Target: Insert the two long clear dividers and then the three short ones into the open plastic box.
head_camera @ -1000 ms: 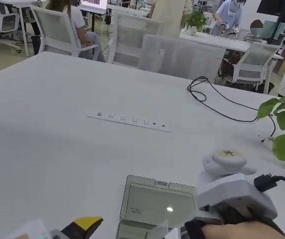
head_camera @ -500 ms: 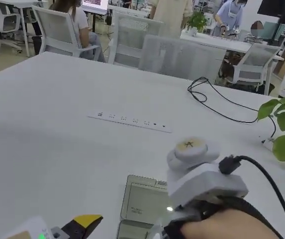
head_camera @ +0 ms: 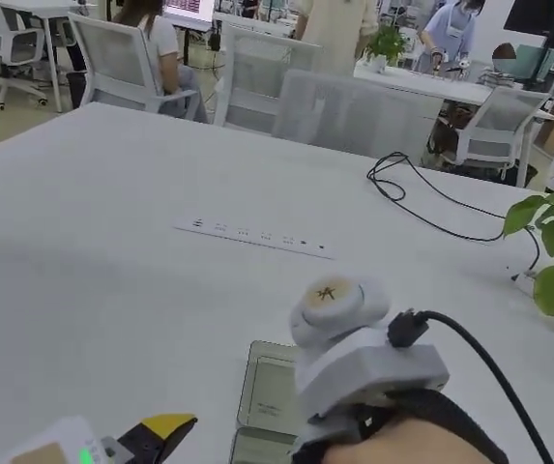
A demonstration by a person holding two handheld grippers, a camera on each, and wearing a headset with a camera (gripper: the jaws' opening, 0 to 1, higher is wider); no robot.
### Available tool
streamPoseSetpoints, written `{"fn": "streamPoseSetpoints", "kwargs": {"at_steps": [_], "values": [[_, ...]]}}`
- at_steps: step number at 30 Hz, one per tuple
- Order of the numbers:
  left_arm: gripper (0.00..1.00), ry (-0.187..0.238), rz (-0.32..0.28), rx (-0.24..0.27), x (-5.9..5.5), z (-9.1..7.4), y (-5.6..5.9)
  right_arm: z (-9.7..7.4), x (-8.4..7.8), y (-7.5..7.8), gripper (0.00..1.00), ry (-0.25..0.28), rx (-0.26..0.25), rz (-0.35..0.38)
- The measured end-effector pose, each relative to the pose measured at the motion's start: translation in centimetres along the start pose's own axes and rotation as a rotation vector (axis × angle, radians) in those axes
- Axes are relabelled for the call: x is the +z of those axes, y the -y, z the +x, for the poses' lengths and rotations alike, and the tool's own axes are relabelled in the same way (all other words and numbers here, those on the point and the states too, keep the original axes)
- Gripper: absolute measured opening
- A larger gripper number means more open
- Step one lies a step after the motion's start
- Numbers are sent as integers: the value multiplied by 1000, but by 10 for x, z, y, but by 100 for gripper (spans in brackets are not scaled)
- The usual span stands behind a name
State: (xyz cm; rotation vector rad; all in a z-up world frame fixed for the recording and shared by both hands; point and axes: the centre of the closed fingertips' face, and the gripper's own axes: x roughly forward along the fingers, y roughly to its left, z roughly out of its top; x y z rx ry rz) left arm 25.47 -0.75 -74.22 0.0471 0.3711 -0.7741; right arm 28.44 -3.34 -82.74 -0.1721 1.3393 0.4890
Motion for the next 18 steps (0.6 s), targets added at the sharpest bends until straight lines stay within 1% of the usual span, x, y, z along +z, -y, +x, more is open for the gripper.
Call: {"fn": "streamPoseSetpoints", "kwargs": {"at_steps": [5,11,12,15,18], "values": [[87,-12,11,4,-1,0,0,6,-1,0,7,4,-15,-6],[86,-10,8,9,-1,-1,-2,15,-3,2,7,3,-31,-10],[87,-11,9,10,-1,-1,-2,14,-3,2,7,4,-31,-7],[86,-12,9,8,-1,-1,-1,14,-3,2,8,5,-24,-3],[86,-15,10,9,-2,-1,-2,14,-3,2,9,12,13,-8]]}}
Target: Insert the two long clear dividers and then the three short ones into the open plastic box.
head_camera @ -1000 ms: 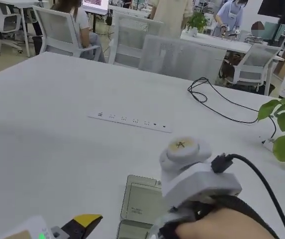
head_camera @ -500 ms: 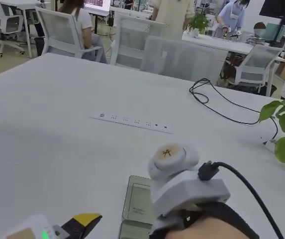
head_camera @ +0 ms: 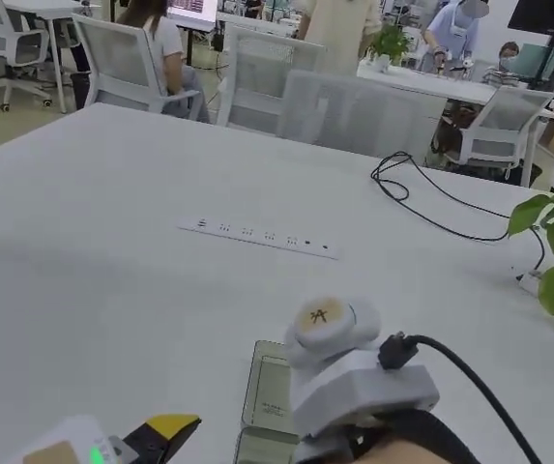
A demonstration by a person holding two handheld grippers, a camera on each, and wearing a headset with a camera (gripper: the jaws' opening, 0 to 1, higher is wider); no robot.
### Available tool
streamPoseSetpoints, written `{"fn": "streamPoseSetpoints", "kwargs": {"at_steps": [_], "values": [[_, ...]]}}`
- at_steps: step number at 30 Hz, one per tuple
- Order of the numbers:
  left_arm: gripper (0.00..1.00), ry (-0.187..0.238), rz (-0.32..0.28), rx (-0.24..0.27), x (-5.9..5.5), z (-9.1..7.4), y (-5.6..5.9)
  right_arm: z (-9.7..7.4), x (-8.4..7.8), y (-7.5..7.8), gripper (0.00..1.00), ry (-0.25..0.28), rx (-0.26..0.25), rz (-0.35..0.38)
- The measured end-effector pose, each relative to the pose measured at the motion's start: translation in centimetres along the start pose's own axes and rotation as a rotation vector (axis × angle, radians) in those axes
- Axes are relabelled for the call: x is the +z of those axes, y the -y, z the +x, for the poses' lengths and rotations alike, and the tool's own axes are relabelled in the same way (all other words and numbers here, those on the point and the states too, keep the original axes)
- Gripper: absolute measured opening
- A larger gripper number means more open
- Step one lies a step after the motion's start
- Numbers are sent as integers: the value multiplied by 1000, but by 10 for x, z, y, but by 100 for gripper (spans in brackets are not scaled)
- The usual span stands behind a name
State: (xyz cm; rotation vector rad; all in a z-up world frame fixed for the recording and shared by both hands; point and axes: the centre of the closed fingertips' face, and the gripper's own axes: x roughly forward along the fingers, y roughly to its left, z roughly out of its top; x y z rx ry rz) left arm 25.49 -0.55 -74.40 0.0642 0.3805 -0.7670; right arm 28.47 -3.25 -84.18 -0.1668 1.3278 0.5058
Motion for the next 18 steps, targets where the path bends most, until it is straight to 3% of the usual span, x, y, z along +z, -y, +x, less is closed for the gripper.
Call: {"fn": "streamPoseSetpoints", "kwargs": {"at_steps": [2,8,15,18], "values": [[86,-3,-1,2,-1,0,0,0,3,-2,10,23,32,-12],[86,-11,5,4,-2,-1,0,-3,5,-6,16,71,65,-91],[86,-12,4,19,0,-3,-2,-11,9,-11,24,118,135,-89],[86,-18,9,27,1,-4,-3,-16,11,-12,28,138,149,-123]]}}
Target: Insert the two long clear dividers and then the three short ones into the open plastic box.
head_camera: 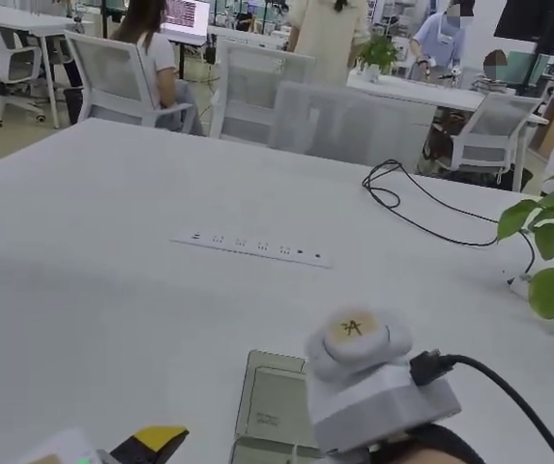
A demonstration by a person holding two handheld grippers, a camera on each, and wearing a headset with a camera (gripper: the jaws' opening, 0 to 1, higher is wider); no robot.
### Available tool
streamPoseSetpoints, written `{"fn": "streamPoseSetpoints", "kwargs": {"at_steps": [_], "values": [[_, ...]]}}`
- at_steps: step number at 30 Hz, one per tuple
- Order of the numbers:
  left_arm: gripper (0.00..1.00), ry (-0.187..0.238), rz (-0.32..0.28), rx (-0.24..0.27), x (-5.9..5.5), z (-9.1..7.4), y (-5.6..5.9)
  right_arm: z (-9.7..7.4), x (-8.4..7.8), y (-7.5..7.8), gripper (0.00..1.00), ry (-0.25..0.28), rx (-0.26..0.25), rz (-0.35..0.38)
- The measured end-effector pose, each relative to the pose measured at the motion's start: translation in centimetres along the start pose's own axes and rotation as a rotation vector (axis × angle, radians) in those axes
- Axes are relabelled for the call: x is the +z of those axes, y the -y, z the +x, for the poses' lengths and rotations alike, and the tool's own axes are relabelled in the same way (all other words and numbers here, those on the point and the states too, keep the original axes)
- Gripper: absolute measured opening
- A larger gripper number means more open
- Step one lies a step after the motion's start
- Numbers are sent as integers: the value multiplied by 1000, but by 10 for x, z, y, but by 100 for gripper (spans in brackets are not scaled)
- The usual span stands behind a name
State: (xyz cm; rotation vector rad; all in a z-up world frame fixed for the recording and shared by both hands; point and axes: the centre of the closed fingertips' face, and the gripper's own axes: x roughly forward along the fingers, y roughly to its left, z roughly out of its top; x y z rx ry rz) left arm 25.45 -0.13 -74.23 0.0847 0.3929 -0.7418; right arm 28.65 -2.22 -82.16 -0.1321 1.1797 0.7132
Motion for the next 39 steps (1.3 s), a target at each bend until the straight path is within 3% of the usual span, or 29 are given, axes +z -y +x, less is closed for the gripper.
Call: {"fn": "streamPoseSetpoints", "kwargs": {"at_steps": [5,19,39], "values": [[85,0,5,9,3,-2,2,-12,2,-2,31,17,29,-40],[83,-6,4,35,6,-6,5,-42,-8,19,39,34,11,-267],[81,-17,-2,62,6,-11,5,-70,-40,54,42,32,33,-328]]}}
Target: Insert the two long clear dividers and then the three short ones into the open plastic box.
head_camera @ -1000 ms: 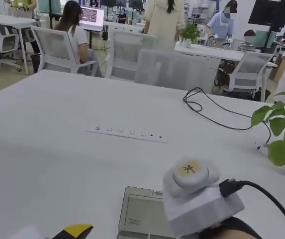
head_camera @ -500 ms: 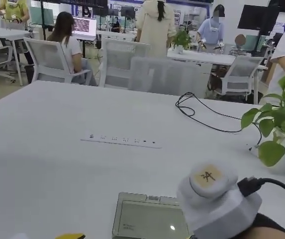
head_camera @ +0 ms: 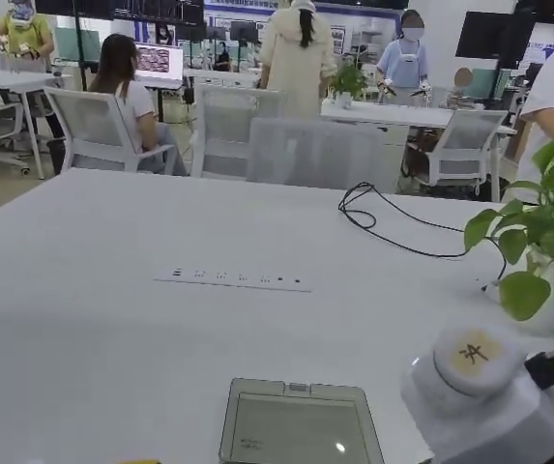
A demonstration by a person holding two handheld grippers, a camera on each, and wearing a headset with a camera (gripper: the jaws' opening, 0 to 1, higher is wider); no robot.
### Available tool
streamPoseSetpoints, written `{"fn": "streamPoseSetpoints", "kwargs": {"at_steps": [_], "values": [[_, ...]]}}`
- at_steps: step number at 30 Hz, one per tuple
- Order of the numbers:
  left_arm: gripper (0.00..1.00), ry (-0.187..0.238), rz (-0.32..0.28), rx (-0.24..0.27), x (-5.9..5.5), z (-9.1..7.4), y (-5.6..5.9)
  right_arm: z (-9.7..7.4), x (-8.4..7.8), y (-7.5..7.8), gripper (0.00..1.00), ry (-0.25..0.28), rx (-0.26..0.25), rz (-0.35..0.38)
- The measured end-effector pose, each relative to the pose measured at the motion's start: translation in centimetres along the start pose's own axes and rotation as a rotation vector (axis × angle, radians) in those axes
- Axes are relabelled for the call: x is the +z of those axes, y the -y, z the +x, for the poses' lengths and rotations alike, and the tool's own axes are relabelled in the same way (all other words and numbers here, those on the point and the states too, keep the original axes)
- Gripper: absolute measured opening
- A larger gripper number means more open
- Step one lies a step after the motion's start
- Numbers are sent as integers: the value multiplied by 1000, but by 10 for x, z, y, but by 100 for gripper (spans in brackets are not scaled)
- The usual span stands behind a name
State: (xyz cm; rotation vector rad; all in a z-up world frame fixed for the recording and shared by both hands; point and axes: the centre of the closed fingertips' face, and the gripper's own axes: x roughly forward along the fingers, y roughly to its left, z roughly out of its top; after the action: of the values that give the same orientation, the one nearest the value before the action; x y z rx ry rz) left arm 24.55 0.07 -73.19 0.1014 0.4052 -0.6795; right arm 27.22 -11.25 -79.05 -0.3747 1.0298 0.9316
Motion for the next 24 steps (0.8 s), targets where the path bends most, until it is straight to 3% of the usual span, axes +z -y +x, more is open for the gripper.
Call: {"fn": "streamPoseSetpoints", "kwargs": {"at_steps": [15,24], "values": [[81,-12,-3,16,-2,-2,0,-14,-38,29,49,-36,-2,-94],[81,-6,-12,30,-1,-4,-2,-8,-60,35,50,-90,46,-305]]}}
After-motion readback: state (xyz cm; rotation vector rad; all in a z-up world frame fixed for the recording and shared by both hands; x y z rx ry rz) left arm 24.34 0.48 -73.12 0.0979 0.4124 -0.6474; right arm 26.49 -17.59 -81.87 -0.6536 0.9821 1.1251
